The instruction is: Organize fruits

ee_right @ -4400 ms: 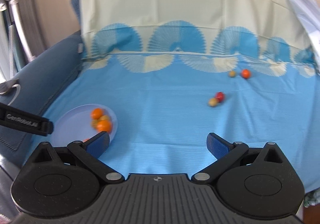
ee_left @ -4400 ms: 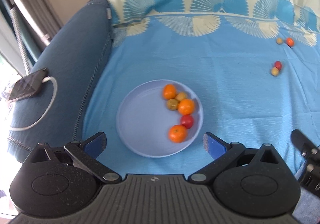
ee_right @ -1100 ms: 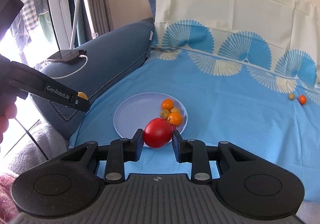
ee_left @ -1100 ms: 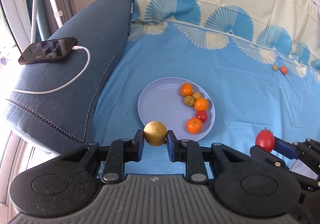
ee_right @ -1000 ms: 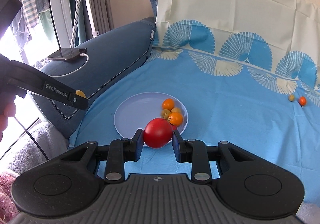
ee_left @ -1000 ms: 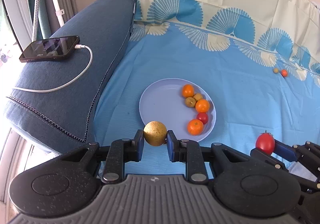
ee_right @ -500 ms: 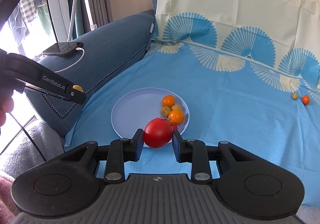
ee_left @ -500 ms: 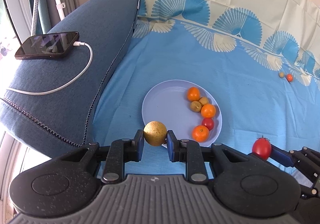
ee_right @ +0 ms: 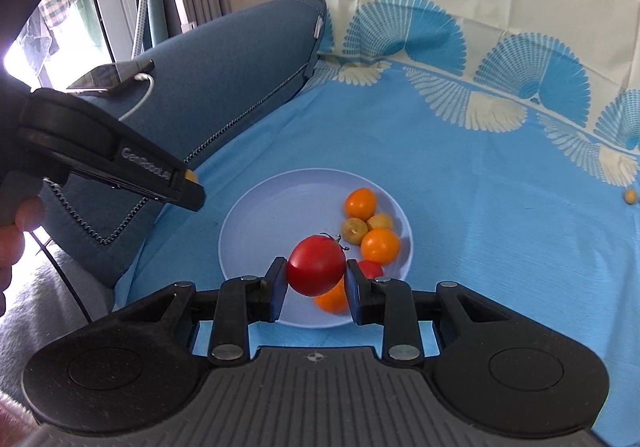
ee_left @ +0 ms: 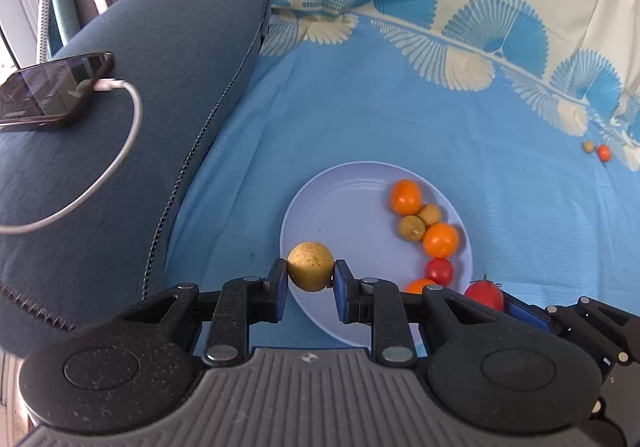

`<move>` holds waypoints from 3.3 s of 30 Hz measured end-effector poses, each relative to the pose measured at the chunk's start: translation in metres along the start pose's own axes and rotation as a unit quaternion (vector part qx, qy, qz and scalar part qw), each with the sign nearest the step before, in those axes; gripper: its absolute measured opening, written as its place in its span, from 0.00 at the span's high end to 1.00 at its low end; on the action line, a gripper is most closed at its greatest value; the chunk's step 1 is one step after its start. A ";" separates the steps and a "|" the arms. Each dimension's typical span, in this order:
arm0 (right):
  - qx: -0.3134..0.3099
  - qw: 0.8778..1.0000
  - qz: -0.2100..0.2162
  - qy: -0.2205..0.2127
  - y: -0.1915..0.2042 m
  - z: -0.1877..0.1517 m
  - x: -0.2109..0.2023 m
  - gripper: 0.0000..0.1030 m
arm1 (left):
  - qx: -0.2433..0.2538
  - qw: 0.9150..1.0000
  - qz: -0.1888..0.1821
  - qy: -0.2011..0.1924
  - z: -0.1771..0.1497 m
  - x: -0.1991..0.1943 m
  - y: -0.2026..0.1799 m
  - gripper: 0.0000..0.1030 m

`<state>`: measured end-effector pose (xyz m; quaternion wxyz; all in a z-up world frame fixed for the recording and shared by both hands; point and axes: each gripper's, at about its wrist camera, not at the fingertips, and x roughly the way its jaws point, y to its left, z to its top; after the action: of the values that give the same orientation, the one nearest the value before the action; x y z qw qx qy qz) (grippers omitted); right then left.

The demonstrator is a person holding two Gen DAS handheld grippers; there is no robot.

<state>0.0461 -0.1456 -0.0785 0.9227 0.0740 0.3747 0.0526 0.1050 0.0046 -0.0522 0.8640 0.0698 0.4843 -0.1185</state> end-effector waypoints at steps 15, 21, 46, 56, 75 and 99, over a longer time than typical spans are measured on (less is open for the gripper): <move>-0.026 0.999 0.005 0.044 -0.004 0.011 0.069 0.69 | 0.026 0.999 0.024 0.033 0.020 0.072 -0.003 0.74; -0.044 0.997 0.005 0.059 0.000 0.012 0.089 0.68 | 0.047 0.998 0.030 0.042 0.022 0.087 -0.005 0.57; -0.023 0.998 -0.044 -0.026 0.023 -0.027 -0.081 0.01 | -0.034 0.997 0.055 -0.039 -0.070 -0.075 0.028 0.00; -0.014 0.995 -0.056 -0.081 0.027 -0.046 -0.129 0.01 | 0.017 0.994 0.060 -0.090 -0.101 -0.117 0.000 0.00; 0.002 0.992 -0.058 -0.113 0.024 -0.059 -0.158 0.01 | 0.035 0.990 0.066 -0.116 -0.113 -0.143 -0.012 0.00; 0.009 0.994 -0.063 -0.090 0.019 -0.057 -0.142 0.01 | 0.047 0.991 0.067 -0.102 -0.107 -0.129 -0.016 0.00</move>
<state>-0.0960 -0.1429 -0.0178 0.9534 0.0631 0.2946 -0.0158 -0.0522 0.0323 0.0019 0.9107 0.1298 0.3819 -0.0893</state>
